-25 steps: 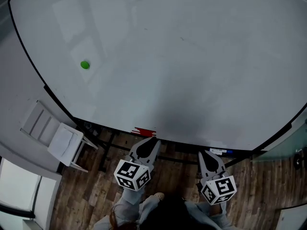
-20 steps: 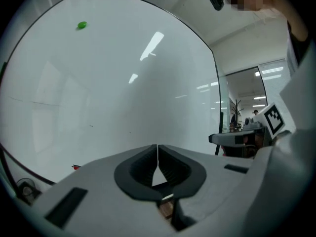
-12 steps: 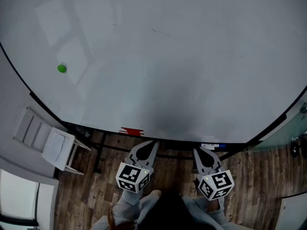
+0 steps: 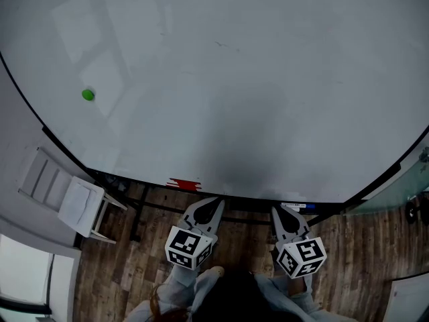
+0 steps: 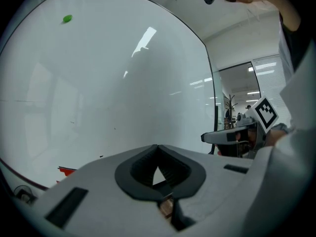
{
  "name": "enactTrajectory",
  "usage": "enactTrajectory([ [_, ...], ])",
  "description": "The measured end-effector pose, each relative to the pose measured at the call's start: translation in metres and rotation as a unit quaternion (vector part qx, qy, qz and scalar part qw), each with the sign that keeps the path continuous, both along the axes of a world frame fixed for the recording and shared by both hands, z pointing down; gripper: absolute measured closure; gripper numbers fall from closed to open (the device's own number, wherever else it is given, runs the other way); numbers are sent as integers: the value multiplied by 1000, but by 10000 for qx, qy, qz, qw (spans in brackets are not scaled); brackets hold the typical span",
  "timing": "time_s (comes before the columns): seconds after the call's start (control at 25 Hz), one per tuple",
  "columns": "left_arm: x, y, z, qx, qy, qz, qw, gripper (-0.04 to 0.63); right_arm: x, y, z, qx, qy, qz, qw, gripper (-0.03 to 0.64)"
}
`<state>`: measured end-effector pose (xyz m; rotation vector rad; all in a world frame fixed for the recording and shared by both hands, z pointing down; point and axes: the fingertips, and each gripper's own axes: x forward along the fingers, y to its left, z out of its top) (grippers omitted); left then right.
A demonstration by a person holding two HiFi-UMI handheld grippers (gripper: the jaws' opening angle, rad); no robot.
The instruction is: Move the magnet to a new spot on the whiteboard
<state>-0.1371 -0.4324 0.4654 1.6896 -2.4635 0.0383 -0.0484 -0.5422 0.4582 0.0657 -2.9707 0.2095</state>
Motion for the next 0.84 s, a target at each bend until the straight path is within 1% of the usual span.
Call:
enactTrajectory([
  [0.84,3,6,6,-5,96,-42,9999,586,3,8,-1,6,43,-106,9999,589],
])
